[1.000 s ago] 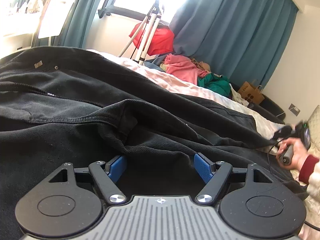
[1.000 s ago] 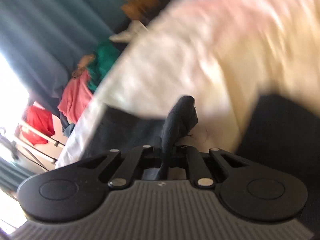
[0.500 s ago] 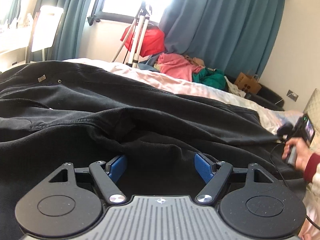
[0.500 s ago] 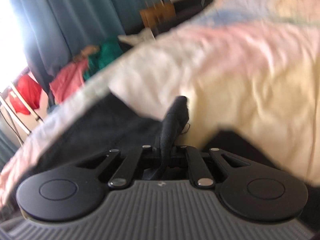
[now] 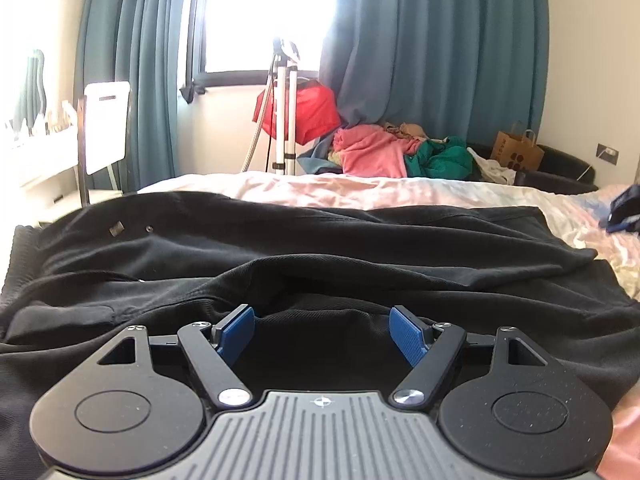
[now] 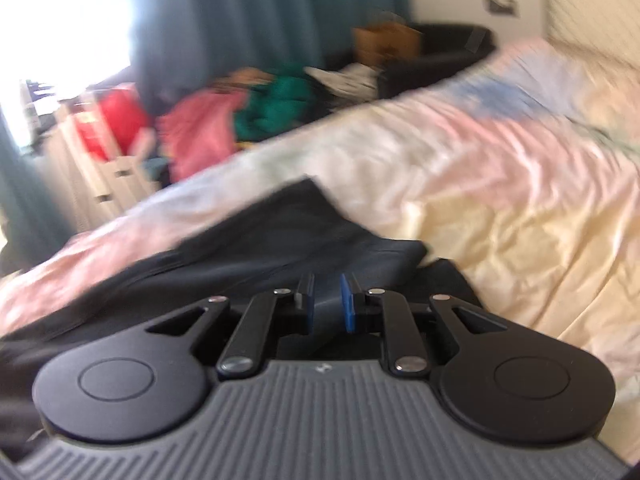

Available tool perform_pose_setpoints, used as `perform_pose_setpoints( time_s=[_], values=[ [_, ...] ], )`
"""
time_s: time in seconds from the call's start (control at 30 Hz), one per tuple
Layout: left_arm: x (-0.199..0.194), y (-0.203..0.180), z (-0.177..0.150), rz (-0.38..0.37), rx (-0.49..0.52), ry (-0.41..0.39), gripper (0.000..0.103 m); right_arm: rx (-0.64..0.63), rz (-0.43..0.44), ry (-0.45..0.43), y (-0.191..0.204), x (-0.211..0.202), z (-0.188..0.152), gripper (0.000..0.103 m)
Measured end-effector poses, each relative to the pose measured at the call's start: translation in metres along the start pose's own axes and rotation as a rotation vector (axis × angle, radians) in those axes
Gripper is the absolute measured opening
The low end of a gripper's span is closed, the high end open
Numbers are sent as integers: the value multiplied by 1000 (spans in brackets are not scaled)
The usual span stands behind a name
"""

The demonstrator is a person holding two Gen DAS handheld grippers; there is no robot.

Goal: Fold clothes

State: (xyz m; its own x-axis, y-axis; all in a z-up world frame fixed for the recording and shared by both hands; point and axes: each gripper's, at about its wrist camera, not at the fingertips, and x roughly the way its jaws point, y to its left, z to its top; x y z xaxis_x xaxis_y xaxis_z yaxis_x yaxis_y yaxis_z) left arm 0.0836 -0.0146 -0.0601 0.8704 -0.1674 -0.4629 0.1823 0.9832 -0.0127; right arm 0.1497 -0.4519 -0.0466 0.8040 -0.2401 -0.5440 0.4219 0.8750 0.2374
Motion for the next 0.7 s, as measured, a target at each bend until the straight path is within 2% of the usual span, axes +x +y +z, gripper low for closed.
perform_pose_setpoints(
  time_s=[0.1,0.17,0.33,0.47,0.5,0.53,0.57,0.6,0.67,0.7],
  values=[
    [-20,-7,2,15,44,-47,78,-6,136,-27,19,-52,-15,19],
    [-33,-8,4,8,34,-54,79,-30,193,-6,33,-78,-28,19],
    [-59,-19,2,40,71,-61,79,-102,296,-14,68,-135,-64,19],
    [-75,-23,0,35,71,-34,80,-190,343,-21,88,-161,-95,21],
    [-80,-24,-1,26,69,-32,81,-203,355,-15,91,-165,-104,26],
    [-85,-25,-2,17,68,-30,82,-216,372,13,92,-165,-112,40],
    [-89,-25,-3,7,63,-29,83,-243,374,35,96,-167,-117,47],
    [-92,-25,-5,-3,55,-27,84,-273,368,29,99,-168,-120,49],
    [-97,-22,-8,-9,41,-19,86,-331,356,16,105,-170,-126,66],
    [-99,-19,-8,-7,33,-12,88,-343,348,3,107,-171,-125,70]
  ],
)
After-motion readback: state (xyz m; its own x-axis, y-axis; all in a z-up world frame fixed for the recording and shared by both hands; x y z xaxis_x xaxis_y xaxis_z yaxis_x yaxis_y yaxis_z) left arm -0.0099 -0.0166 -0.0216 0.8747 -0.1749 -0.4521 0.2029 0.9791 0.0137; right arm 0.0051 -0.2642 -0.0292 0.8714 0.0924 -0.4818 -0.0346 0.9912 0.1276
